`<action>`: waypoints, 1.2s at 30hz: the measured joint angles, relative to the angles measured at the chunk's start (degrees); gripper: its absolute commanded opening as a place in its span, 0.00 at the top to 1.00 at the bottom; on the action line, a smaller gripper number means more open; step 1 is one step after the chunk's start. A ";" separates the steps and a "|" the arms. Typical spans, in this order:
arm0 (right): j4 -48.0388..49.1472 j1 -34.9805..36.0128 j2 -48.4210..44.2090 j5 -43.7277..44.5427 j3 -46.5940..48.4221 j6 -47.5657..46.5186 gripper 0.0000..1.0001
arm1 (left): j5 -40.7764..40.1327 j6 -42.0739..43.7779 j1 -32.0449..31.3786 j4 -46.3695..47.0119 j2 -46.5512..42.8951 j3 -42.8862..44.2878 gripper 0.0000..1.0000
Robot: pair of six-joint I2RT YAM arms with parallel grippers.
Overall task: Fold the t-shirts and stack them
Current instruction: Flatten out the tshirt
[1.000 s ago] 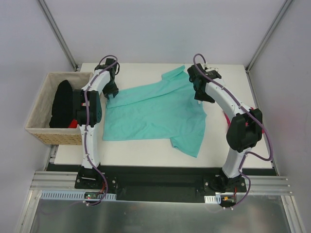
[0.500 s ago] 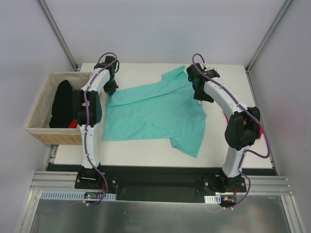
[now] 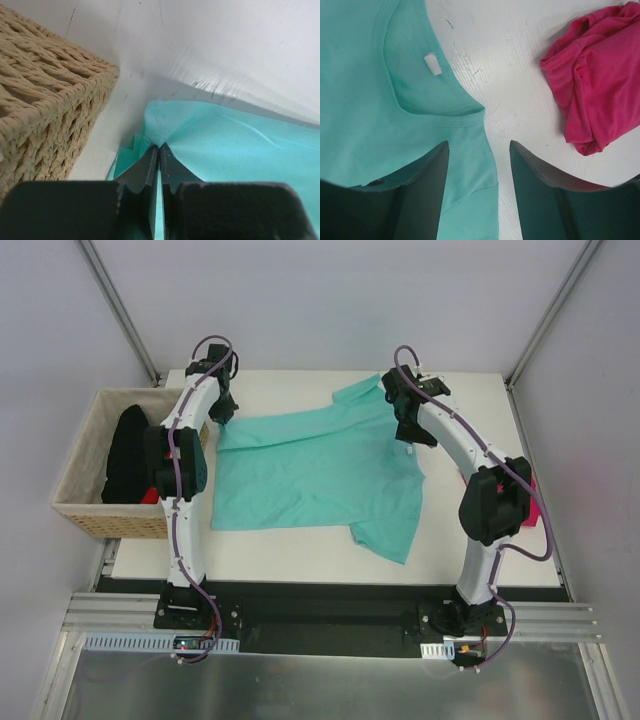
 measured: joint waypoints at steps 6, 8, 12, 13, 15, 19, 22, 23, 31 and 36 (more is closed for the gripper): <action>-0.39 0.00 1.03 -0.07 1.51 -0.04 0.45 | 0.04 -0.11 0.00 -0.04 0.35 2.49 1.00; -0.50 0.00 1.25 -0.09 1.70 -0.02 0.45 | 0.07 -0.13 0.02 0.02 0.74 3.54 1.00; -0.90 0.00 1.64 -0.09 1.97 -0.02 0.45 | 0.02 -0.20 0.02 0.00 1.66 5.20 1.00; -0.90 0.00 1.75 -0.09 1.97 -0.02 0.45 | 0.02 -0.20 0.02 0.00 1.95 5.57 1.00; -1.07 0.00 1.95 -0.07 1.97 0.00 0.45 | 0.00 -0.20 0.04 0.00 2.69 6.45 1.00; -1.38 0.00 1.99 -0.04 2.01 0.02 0.45 | -0.07 -0.37 0.48 0.04 3.93 7.19 1.00; -1.73 -0.02 1.99 -0.02 2.01 0.02 0.45 | -0.44 -1.09 1.11 0.00 4.46 7.19 1.00; -1.86 -0.04 1.99 -0.02 2.01 0.00 0.45 | -0.72 -1.38 1.31 -0.02 4.50 7.19 1.00; -2.80 -0.15 2.01 0.02 2.51 0.00 0.45 | -1.46 -3.06 2.43 0.46 4.61 7.19 0.50; -3.43 -0.28 2.01 0.28 2.56 -0.04 0.45 | -0.59 -3.69 2.23 2.10 5.49 8.11 0.37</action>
